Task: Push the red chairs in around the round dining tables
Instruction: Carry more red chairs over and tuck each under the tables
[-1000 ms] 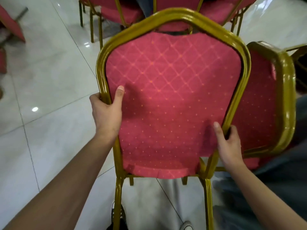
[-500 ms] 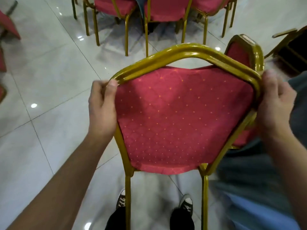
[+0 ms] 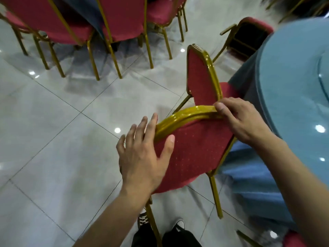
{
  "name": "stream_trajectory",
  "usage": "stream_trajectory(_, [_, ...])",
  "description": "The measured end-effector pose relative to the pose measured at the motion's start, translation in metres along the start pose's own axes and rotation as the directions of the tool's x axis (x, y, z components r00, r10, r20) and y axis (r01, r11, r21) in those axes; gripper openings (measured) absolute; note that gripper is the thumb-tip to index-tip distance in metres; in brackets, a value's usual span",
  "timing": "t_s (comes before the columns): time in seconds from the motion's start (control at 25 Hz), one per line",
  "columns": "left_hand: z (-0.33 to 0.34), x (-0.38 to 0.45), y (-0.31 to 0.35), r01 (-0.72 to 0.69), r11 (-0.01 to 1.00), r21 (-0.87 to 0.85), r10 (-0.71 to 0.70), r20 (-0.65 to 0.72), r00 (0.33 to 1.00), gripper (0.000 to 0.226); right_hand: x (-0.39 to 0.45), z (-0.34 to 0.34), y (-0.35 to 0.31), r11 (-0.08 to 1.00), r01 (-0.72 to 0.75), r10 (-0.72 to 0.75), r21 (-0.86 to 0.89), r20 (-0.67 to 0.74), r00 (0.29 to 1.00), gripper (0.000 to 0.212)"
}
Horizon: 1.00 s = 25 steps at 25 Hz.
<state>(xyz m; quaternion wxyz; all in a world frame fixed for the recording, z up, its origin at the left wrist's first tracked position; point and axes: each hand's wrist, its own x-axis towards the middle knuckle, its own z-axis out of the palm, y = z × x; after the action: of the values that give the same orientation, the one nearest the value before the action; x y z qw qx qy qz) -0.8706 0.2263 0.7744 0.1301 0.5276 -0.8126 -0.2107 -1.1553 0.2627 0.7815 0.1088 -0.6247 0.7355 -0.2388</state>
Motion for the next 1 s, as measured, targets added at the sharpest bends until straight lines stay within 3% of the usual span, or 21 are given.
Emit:
stream_trajectory(0.12, [0.009, -0.041, 0.015, 0.048, 0.999, -0.018, -0.048, -0.037, 0.998, 0.070, -0.024, -0.005, 0.003, 0.998, -0.053, 0.055, -0.015, 0.110, 0.992, 0.085])
stream_trajectory(0.28, [0.016, -0.080, 0.026, 0.039, 0.996, -0.083, -0.043, -0.042, 0.998, 0.070, -0.078, -0.010, 0.006, 1.000, -0.021, 0.019, 0.021, 0.099, 0.995, 0.068])
stream_trajectory(0.52, [0.028, -0.113, 0.029, 0.108, 0.984, -0.142, -0.124, -0.108, 0.986, 0.079, -0.176, 0.001, -0.003, 0.999, -0.009, 0.010, 0.052, -0.031, 0.999, 0.065])
stream_trajectory(0.72, [0.047, -0.120, -0.006, 0.058, 0.993, -0.099, -0.060, -0.023, 0.998, 0.079, -0.256, 0.055, -0.023, 0.999, 0.052, -0.050, 0.003, -0.195, 0.980, 0.056])
stream_trajectory(0.88, [0.071, -0.126, -0.028, -0.024, 0.998, -0.061, 0.031, 0.112, 0.993, 0.073, -0.300, 0.095, -0.028, 1.000, 0.002, 0.000, 0.009, -0.221, 0.975, 0.049])
stream_trajectory(1.0, [0.085, -0.129, -0.036, -0.092, 0.994, -0.064, 0.101, 0.139, 0.985, 0.067, -0.320, 0.105, -0.026, 0.999, -0.030, 0.023, -0.034, -0.204, 0.979, 0.049])
